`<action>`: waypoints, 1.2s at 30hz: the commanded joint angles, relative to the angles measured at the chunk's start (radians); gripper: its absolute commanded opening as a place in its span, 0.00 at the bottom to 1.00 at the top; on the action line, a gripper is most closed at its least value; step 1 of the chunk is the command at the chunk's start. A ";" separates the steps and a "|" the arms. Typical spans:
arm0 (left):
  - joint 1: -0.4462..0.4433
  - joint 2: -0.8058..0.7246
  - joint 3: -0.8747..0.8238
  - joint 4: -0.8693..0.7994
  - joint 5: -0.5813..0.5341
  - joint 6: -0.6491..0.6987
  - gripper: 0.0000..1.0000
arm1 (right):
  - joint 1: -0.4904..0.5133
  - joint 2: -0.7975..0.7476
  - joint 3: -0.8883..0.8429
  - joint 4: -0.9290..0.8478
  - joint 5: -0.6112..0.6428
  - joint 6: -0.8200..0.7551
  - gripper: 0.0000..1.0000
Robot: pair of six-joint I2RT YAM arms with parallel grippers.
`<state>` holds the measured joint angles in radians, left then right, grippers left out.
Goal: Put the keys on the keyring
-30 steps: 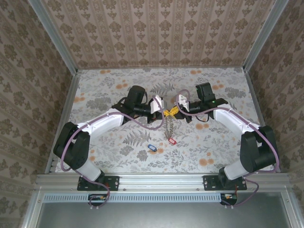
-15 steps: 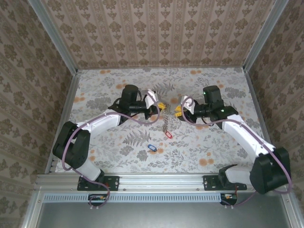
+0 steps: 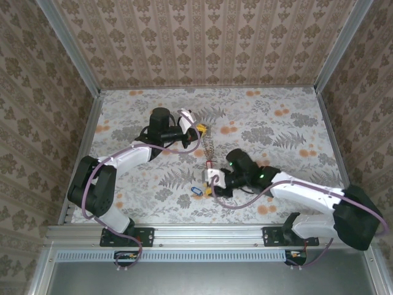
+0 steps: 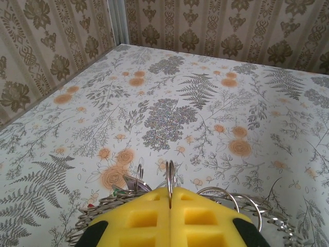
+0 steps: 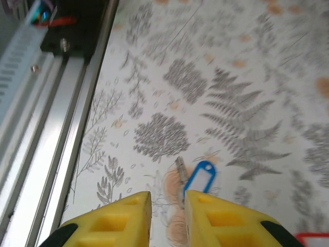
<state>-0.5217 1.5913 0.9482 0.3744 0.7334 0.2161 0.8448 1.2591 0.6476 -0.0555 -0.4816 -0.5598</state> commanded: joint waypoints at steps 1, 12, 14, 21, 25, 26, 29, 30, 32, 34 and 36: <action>0.008 0.010 -0.006 0.059 0.006 -0.016 0.00 | 0.071 0.079 -0.041 0.154 0.178 0.002 0.27; 0.017 -0.023 -0.024 0.026 0.020 0.014 0.00 | 0.041 0.334 -0.015 0.308 0.236 0.151 0.32; 0.016 -0.025 -0.024 0.019 0.025 0.017 0.00 | 0.029 0.341 -0.033 0.331 0.215 0.162 0.33; 0.018 -0.027 -0.017 -0.006 0.039 0.034 0.00 | -0.023 0.344 -0.040 0.273 0.118 0.178 0.37; 0.020 -0.029 -0.011 -0.008 0.038 0.037 0.00 | -0.041 0.347 -0.044 0.248 0.064 0.186 0.36; 0.022 -0.029 -0.010 -0.011 0.040 0.039 0.00 | -0.043 0.349 -0.045 0.249 0.063 0.191 0.36; 0.022 -0.030 -0.007 -0.018 0.045 0.041 0.00 | -0.043 0.371 -0.043 0.258 0.076 0.198 0.36; 0.022 -0.030 -0.008 -0.019 0.044 0.040 0.00 | -0.043 0.377 -0.042 0.266 0.074 0.198 0.36; 0.022 -0.032 -0.007 -0.021 0.045 0.041 0.00 | -0.043 0.390 -0.035 0.281 0.056 0.201 0.35; 0.023 -0.033 -0.006 -0.023 0.043 0.040 0.00 | -0.043 0.405 -0.031 0.286 0.047 0.197 0.34; 0.024 -0.036 -0.007 -0.026 0.043 0.043 0.00 | -0.043 0.414 -0.026 0.275 0.040 0.188 0.32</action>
<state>-0.5087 1.5913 0.9268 0.3305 0.7406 0.2359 0.7998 1.6455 0.6144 0.2337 -0.3965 -0.3817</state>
